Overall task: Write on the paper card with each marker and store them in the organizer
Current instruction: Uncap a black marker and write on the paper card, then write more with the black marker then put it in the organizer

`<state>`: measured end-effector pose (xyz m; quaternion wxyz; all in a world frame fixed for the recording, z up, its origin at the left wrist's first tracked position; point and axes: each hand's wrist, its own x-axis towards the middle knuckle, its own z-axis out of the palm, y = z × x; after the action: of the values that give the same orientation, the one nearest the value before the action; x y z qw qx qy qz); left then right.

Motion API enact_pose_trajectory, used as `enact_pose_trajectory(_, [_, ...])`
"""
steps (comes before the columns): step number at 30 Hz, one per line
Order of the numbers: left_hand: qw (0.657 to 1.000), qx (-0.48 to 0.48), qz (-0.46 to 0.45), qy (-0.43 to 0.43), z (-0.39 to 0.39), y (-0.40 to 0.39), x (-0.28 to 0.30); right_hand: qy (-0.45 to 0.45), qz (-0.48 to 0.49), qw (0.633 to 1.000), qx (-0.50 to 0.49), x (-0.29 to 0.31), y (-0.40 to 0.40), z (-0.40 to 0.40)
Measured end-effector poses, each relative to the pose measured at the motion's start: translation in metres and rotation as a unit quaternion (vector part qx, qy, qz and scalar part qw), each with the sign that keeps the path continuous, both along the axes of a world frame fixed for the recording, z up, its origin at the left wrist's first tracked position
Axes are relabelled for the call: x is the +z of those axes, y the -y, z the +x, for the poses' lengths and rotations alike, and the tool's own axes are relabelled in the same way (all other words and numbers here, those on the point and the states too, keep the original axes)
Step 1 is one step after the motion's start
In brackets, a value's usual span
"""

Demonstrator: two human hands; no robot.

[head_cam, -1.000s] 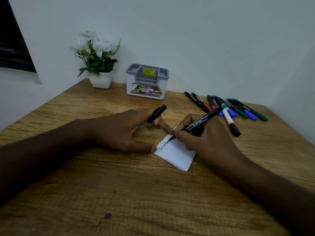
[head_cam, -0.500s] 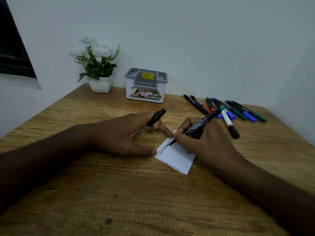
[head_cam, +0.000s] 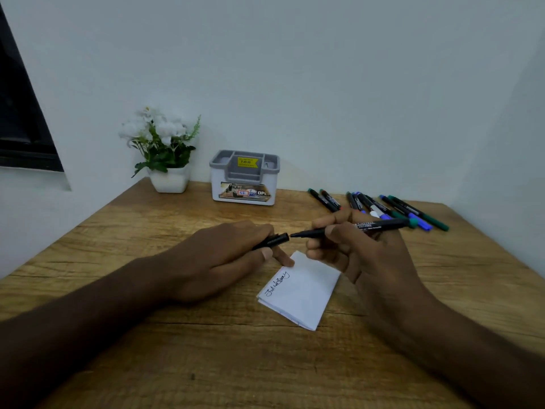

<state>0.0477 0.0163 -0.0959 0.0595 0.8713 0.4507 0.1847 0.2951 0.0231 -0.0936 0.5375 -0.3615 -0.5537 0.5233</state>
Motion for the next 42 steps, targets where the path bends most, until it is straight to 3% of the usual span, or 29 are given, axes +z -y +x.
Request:
enact_pose_trajectory(11, [0.999,0.033,0.012,-0.030,-0.004,-0.005,-0.014,0.048,0.008,0.999,0.004,-0.003,-0.001,-0.002])
enact_pose_trajectory(16, [0.998,0.013,0.031,-0.052,0.001,0.000,-0.006,0.182,0.029,0.982,0.042,-0.004,0.000,-0.002])
enact_pose_trajectory(22, [0.994,0.022,0.090,-0.058,0.007,-0.002,-0.012,0.146,0.021,0.987,0.062,-0.011,-0.002,-0.006])
enact_pose_trajectory(28, [0.998,0.026,0.052,-0.011,0.005,-0.004,-0.012,0.212,-0.019,0.975,0.068,0.002,-0.003,-0.007])
enact_pose_trajectory(30, [0.999,0.026,0.027,0.038,0.003,-0.006,-0.012,0.288,0.042,0.956,0.029,0.010,-0.003,0.001])
enact_pose_trajectory(33, [0.985,0.006,-0.031,0.168,0.001,-0.004,-0.008,0.493,0.184,0.849,0.041,0.017,-0.001,0.015])
enact_pose_trajectory(34, [0.977,0.009,-0.048,0.207,0.002,-0.003,-0.004,0.542,0.199,0.814,0.064,0.016,0.001,0.017])
enact_pose_trajectory(36, [0.961,0.031,-0.070,0.266,0.005,-0.006,0.001,0.586,0.215,0.776,0.088,0.012,0.005,0.015])
enact_pose_trajectory(40, [0.902,0.149,-0.042,0.403,0.008,-0.041,0.022,0.591,0.247,0.763,0.086,0.005,0.009,0.001])
enact_pose_trajectory(42, [0.883,0.213,0.008,0.418,0.012,-0.070,0.046,0.585,0.241,0.769,0.090,0.003,0.009,-0.002])
